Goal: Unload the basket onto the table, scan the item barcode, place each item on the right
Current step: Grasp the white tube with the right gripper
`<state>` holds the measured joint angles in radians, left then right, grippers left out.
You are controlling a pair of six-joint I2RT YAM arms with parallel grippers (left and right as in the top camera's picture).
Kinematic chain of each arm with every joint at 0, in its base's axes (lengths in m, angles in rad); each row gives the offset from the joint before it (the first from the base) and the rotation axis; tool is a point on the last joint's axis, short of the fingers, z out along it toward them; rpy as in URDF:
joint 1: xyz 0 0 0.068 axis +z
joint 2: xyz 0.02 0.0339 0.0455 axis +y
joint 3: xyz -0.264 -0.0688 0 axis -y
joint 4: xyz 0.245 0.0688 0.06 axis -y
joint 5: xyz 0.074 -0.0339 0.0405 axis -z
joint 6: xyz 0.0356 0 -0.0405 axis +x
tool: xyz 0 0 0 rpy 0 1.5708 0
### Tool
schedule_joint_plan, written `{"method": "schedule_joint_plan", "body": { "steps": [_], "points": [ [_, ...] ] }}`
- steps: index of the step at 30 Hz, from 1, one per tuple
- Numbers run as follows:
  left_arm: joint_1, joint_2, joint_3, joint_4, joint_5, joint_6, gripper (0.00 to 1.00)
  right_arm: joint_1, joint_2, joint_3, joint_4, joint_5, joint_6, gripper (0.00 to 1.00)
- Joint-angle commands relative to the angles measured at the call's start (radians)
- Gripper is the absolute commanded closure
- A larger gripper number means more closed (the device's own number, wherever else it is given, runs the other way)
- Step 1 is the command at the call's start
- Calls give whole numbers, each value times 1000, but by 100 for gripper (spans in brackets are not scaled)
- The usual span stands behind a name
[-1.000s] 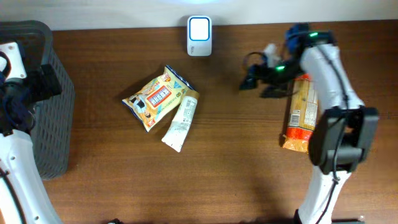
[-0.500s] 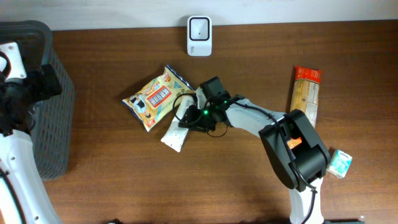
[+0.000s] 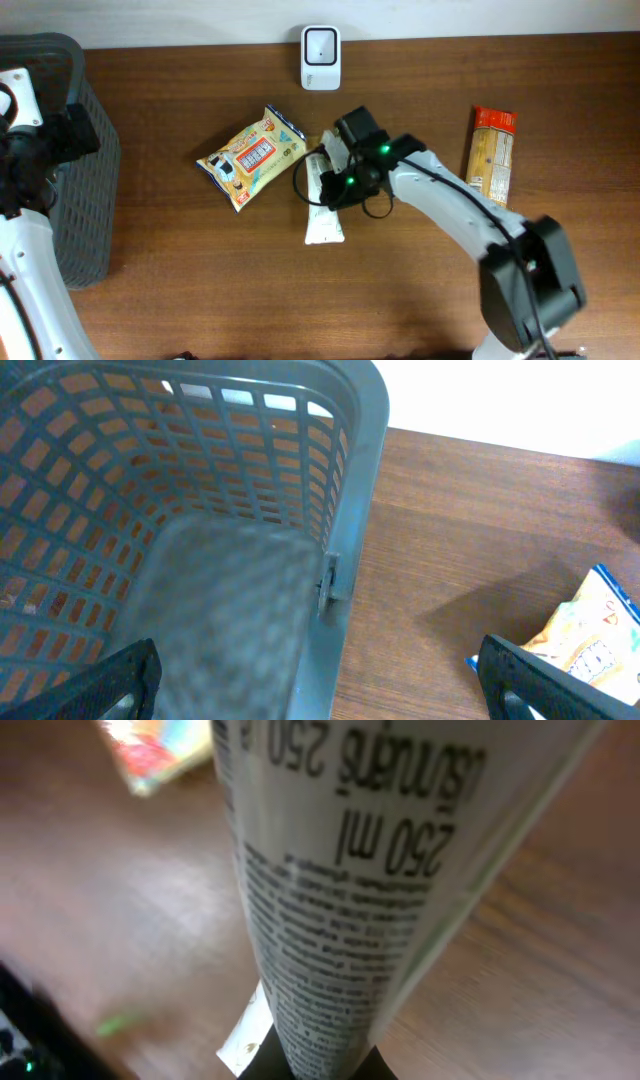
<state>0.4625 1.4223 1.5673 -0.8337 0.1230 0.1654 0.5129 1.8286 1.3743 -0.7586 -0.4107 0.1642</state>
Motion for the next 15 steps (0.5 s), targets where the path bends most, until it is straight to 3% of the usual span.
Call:
{"method": "schedule_joint_plan", "body": {
  "steps": [1,6,8,15],
  "points": [
    [5,-10,5,1,8,16,1,-4,-104,66,-10,-130,-128,96],
    [5,-10,5,1,8,16,1,-132,-156,109,-16,-684,-127,96],
    [5,-10,5,1,8,16,1,-206,-156,109,-40,-819,-127,96],
    [5,-11,5,1,8,16,1,-265,-156,111,-90,-771,-130,96]
  ]
}}
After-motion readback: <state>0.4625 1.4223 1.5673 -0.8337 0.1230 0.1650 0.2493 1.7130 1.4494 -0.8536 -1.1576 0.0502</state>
